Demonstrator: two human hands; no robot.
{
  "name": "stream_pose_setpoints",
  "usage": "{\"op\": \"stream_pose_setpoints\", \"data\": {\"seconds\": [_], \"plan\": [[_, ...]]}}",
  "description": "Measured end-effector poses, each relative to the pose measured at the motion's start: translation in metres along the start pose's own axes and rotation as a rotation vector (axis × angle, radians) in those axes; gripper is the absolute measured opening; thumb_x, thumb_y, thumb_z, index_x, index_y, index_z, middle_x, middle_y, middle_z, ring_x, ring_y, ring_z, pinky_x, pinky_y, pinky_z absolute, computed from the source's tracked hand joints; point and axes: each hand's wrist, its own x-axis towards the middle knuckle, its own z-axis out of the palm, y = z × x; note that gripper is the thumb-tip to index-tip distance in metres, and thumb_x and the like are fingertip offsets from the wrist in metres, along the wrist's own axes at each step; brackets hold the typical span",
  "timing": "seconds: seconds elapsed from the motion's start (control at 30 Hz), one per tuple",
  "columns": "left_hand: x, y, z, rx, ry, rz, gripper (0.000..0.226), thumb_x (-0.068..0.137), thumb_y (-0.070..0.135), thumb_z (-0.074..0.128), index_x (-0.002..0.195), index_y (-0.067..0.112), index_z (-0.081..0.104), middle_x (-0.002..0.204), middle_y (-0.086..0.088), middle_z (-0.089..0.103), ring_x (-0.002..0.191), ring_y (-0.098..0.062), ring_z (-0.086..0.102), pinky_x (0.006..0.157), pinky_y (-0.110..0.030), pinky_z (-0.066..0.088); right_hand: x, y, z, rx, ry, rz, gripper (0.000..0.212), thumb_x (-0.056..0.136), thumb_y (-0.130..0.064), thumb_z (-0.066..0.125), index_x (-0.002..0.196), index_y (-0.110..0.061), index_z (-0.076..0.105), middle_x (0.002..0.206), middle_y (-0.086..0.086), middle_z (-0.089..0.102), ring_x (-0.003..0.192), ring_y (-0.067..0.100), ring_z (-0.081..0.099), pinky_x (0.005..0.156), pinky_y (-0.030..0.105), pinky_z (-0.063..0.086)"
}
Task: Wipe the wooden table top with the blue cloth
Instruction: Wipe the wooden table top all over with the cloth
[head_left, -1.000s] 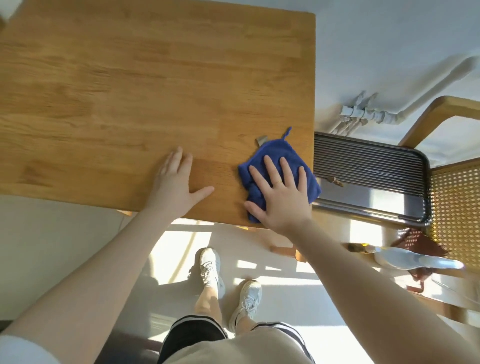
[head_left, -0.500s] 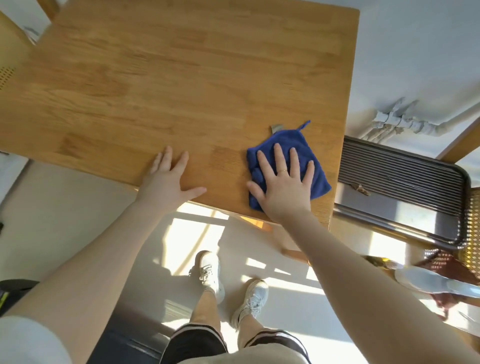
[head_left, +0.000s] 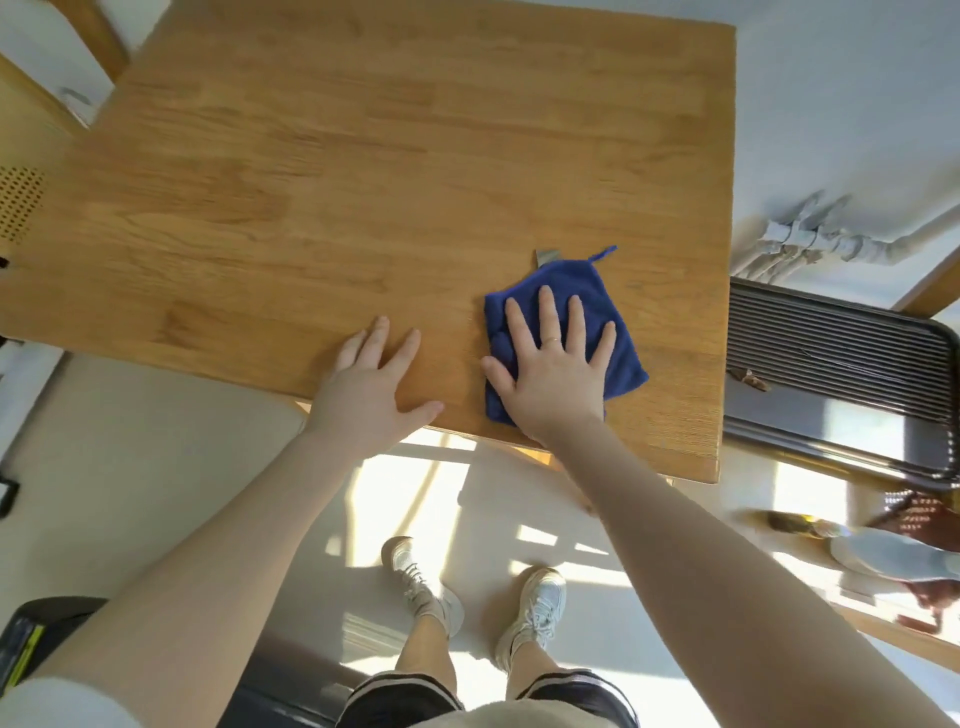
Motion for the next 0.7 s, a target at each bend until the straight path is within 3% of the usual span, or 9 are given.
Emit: {"op": "stream_pose_setpoints", "data": {"seconds": [0.07, 0.17, 0.3, 0.4, 0.47, 0.63, 0.7], "plan": [[0.001, -0.008, -0.001, 0.000, 0.043, 0.056, 0.071, 0.089, 0.047, 0.046, 0.148, 0.034, 0.010, 0.159, -0.001, -0.003, 0.142, -0.025, 0.003, 0.112, -0.041, 0.021, -0.029, -0.016, 0.012, -0.041, 0.011, -0.104, 0.079, 0.079, -0.074, 0.018, 0.147, -0.033, 0.019, 0.157, 0.006, 0.013, 0.143, 0.038, 0.008, 0.107, 0.065, 0.002], [0.005, -0.021, -0.006, -0.018, 0.074, 0.145, 0.066, 0.089, 0.027, 0.047, 0.148, 0.034, 0.018, 0.158, 0.002, 0.004, 0.139, -0.023, 0.010, 0.109, -0.039, 0.024, -0.042, -0.025, 0.017, -0.121, 0.017, -0.245, 0.068, 0.083, -0.067, 0.024, 0.142, -0.034, 0.034, 0.152, 0.006, 0.031, 0.137, 0.040, 0.028, 0.103, 0.068, 0.017], [0.014, -0.039, -0.015, -0.067, 0.044, 0.251, 0.062, 0.091, 0.020, 0.047, 0.148, 0.026, 0.022, 0.158, 0.007, 0.008, 0.140, -0.021, 0.013, 0.108, -0.034, 0.026, 0.012, -0.022, 0.003, -0.086, -0.036, -0.302, 0.063, 0.085, -0.063, 0.015, 0.143, -0.043, 0.023, 0.156, -0.002, 0.019, 0.143, 0.033, 0.015, 0.109, 0.062, 0.002], [0.015, -0.051, -0.019, -0.163, 0.060, 0.280, 0.062, 0.092, 0.025, 0.049, 0.148, 0.021, 0.022, 0.157, 0.008, 0.014, 0.141, -0.017, 0.015, 0.108, -0.030, 0.026, 0.050, -0.032, -0.001, -0.112, -0.026, -0.128, 0.062, 0.086, -0.065, 0.013, 0.144, -0.046, 0.010, 0.158, -0.004, 0.006, 0.145, 0.029, 0.001, 0.110, 0.059, -0.003], [0.015, -0.059, -0.020, -0.198, 0.081, 0.239, 0.063, 0.093, 0.033, 0.049, 0.148, 0.021, 0.021, 0.157, 0.007, 0.014, 0.142, -0.018, 0.014, 0.110, -0.033, 0.025, 0.050, -0.036, 0.000, -0.131, -0.014, -0.108, 0.064, 0.085, -0.067, 0.011, 0.145, -0.044, 0.010, 0.158, -0.003, 0.006, 0.144, 0.031, 0.001, 0.110, 0.061, -0.002], [0.021, -0.093, -0.024, -0.091, 0.085, 0.017, 0.081, 0.086, 0.055, 0.050, 0.149, 0.018, 0.015, 0.158, 0.001, 0.009, 0.143, -0.025, 0.010, 0.112, -0.041, 0.023, -0.004, -0.062, 0.013, -0.205, -0.024, -0.409, 0.056, 0.088, -0.057, 0.024, 0.137, -0.036, 0.040, 0.145, 0.006, 0.042, 0.133, 0.040, 0.036, 0.103, 0.067, 0.020], [0.027, -0.106, -0.029, -0.044, 0.077, -0.057, 0.089, 0.081, 0.063, 0.050, 0.149, 0.019, 0.012, 0.158, -0.002, 0.005, 0.144, -0.027, 0.008, 0.113, -0.044, 0.020, 0.002, -0.065, 0.011, -0.208, -0.081, -0.520, 0.050, 0.090, -0.052, 0.025, 0.135, -0.037, 0.043, 0.143, 0.004, 0.045, 0.131, 0.037, 0.040, 0.104, 0.062, 0.025]]}}
